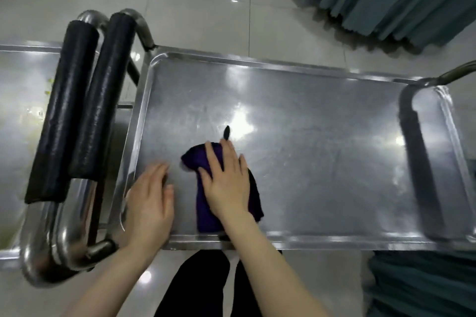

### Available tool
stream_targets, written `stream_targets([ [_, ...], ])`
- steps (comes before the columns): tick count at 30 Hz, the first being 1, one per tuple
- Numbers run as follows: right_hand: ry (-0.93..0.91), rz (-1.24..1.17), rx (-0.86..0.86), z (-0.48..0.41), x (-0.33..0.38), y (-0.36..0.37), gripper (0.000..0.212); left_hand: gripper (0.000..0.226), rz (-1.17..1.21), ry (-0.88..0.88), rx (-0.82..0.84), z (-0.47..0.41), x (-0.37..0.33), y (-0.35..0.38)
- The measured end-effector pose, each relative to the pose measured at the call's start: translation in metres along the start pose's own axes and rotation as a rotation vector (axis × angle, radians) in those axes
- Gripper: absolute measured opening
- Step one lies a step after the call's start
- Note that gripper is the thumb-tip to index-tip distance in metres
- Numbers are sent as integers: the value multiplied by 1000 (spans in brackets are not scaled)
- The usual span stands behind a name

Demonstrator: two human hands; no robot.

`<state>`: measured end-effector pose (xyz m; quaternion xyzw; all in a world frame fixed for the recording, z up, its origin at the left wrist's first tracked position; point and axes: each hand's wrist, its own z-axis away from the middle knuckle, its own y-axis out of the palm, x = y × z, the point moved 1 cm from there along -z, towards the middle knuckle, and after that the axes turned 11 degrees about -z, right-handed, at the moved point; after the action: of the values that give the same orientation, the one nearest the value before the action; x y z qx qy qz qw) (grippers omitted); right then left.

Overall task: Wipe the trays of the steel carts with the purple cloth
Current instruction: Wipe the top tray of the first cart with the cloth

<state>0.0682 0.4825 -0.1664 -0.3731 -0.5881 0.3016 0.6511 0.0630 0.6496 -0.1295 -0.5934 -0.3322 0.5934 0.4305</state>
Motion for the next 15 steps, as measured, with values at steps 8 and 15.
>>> stream_targets([
  [8, 714, 51, -361, 36, -231, -170, 56, 31, -31, 349, 228, -2, -95, 37],
  [15, 275, 121, -171, 22, -139, -103, 55, 33, 44, 263, 213, 1, -130, 48],
])
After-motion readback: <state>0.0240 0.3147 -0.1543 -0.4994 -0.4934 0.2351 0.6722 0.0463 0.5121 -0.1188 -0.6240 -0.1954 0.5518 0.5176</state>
